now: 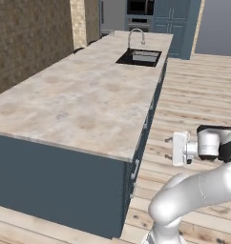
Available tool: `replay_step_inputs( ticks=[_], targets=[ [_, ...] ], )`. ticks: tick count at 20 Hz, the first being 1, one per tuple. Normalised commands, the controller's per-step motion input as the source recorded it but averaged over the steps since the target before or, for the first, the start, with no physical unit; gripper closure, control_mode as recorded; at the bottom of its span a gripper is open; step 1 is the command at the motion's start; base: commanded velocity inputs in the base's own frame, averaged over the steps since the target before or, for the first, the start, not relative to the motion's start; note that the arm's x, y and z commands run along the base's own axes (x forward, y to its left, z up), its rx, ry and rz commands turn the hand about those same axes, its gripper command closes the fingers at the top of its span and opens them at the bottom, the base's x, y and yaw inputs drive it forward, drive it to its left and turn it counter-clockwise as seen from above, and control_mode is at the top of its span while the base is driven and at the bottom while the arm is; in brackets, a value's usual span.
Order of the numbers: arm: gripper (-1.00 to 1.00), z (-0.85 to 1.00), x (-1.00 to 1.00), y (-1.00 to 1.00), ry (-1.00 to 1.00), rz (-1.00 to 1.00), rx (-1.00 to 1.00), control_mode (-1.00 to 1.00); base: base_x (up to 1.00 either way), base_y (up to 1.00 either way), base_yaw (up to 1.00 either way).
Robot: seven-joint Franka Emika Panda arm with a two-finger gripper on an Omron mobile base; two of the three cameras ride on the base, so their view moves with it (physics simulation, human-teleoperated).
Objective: Take a straw from the drawer in front and place it inside the glass cup on the dining counter.
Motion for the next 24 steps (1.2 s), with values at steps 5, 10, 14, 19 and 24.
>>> replay_step_inputs(
  ticks=[5, 10, 14, 19, 24],
  targets=[
    [-1.0, -0.58, 0.71, 0.0, 0.0, 0.0, 0.0, -1.0, 0.0, 0.0, 0.0],
    [-1.0, -0.37, 0.71, 0.0, 0.0, 0.0, 0.0, -1.0, 0.0, 0.0, 0.0],
    [-1.0, -0.47, 0.73, 0.01, 0.0, 0.0, 0.0, -1.0, 0.0, 0.0, 0.0],
    [-1.0, -0.38, 0.64, 0.0, 0.0, -0.01, 0.0, -1.0, 0.0, 0.0, 0.0],
    [-1.0, -0.24, 0.47, 0.01, 0.0, -0.01, 0.0, -1.0, 0.0, 0.0, 0.0]
  ],
)
